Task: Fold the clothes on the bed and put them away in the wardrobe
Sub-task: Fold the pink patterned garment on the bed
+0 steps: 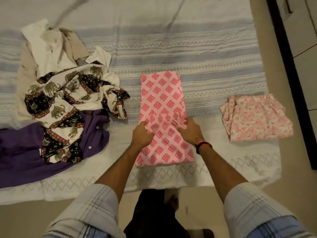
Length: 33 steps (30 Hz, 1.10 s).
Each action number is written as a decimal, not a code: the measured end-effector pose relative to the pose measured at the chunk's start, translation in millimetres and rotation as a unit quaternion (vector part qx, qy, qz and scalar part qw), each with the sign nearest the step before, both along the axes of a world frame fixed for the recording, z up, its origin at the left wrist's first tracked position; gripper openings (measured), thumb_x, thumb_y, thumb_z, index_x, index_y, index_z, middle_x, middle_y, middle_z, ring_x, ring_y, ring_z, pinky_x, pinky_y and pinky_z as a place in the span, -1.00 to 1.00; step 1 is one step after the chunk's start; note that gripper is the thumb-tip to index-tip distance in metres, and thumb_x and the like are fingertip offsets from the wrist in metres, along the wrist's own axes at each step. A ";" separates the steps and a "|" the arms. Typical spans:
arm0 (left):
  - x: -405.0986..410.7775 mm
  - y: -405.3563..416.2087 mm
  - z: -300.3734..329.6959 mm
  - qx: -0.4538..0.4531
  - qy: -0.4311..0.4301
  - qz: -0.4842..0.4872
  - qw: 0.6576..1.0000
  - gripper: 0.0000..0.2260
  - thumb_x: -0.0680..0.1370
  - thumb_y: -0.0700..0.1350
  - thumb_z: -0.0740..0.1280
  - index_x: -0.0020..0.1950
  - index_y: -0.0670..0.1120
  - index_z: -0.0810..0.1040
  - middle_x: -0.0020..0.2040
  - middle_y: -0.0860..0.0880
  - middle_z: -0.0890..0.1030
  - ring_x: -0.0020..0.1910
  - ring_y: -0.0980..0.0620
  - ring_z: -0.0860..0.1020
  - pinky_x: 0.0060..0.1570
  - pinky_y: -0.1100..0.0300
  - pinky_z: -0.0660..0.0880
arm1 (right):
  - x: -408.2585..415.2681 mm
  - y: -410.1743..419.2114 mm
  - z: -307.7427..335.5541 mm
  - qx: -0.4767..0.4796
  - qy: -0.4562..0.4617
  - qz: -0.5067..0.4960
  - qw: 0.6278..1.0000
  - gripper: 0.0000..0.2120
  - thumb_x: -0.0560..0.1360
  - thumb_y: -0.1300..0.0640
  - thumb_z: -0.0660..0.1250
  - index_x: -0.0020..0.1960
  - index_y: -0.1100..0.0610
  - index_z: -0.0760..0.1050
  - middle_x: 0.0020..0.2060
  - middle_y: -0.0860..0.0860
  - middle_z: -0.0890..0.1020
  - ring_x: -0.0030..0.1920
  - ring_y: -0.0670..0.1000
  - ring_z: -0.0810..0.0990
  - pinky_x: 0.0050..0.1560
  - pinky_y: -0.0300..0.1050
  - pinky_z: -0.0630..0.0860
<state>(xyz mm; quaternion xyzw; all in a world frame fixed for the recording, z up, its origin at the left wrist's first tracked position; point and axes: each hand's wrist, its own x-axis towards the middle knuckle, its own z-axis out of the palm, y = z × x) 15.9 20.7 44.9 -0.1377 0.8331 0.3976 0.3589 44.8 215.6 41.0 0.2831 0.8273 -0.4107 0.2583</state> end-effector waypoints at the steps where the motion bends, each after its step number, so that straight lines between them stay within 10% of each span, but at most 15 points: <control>1: 7.3 0.7 -4.3 -0.008 0.000 -0.017 1.000 -0.49 0.53 -0.21 0.41 0.46 -0.18 0.35 0.35 -0.11 0.50 0.25 -0.10 0.53 0.15 0.04 0.53 | 7.4 -3.1 -5.2 0.002 -0.012 0.024 1.000 -0.47 0.54 0.07 0.39 0.44 0.18 0.32 0.29 0.10 0.54 0.23 0.16 0.55 0.26 0.10 0.50; 9: 74.2 3.9 -54.0 -0.034 0.018 -0.220 0.975 -0.51 0.46 -0.18 0.46 0.36 -0.16 0.44 0.39 -0.15 0.45 0.34 -0.14 0.43 0.27 0.06 0.38 | 78.7 -20.2 -60.9 0.089 -0.046 0.281 0.954 -0.48 0.47 0.09 0.37 0.39 0.12 0.37 0.34 0.09 0.45 0.30 0.17 0.45 0.22 0.08 0.47; 17: 110.5 -8.8 -100.3 -0.139 0.162 -0.365 0.906 -0.33 0.53 -0.30 0.30 0.59 -0.13 0.12 0.60 -0.13 0.09 0.55 -0.13 0.14 0.47 0.02 0.21 | 113.6 -18.2 -100.2 0.247 0.073 0.419 0.871 -0.36 0.32 0.22 0.48 0.37 0.25 0.45 0.30 0.24 0.53 0.22 0.26 0.56 0.09 0.17 0.57; 22: 116.2 -7.6 -104.5 -0.166 0.180 -0.386 0.889 -0.35 0.56 -0.33 0.23 0.60 -0.15 0.05 0.61 -0.15 0.03 0.56 -0.14 0.11 0.49 -0.02 0.12 | 120.8 -12.8 -112.7 0.263 0.127 0.436 0.851 -0.53 0.47 0.28 0.12 0.34 0.34 0.46 0.25 0.30 0.56 0.22 0.29 0.58 0.10 0.21 0.60; 27: 115.7 -12.8 -88.7 -0.194 0.148 -0.399 0.884 -0.43 0.60 -0.25 0.22 0.58 -0.11 0.12 0.58 -0.14 0.16 0.46 -0.19 0.30 0.36 -0.10 0.37 | 119.3 -5.9 -90.2 0.253 0.128 0.430 0.857 -0.62 0.28 0.44 0.47 0.10 0.35 0.57 0.00 0.28 0.65 -0.10 0.26 0.68 -0.25 0.05 0.62; 33: 127.9 -4.7 -19.6 -0.210 0.158 -0.403 0.877 -0.54 0.57 -0.30 0.17 0.47 -0.07 0.34 0.40 -0.13 0.45 0.31 -0.17 0.47 0.21 -0.04 0.47 | 131.6 0.9 -27.8 0.253 0.117 0.426 0.860 -0.71 0.55 0.32 0.19 0.24 0.20 0.49 0.14 0.13 0.60 0.13 0.19 0.59 -0.02 0.05 0.52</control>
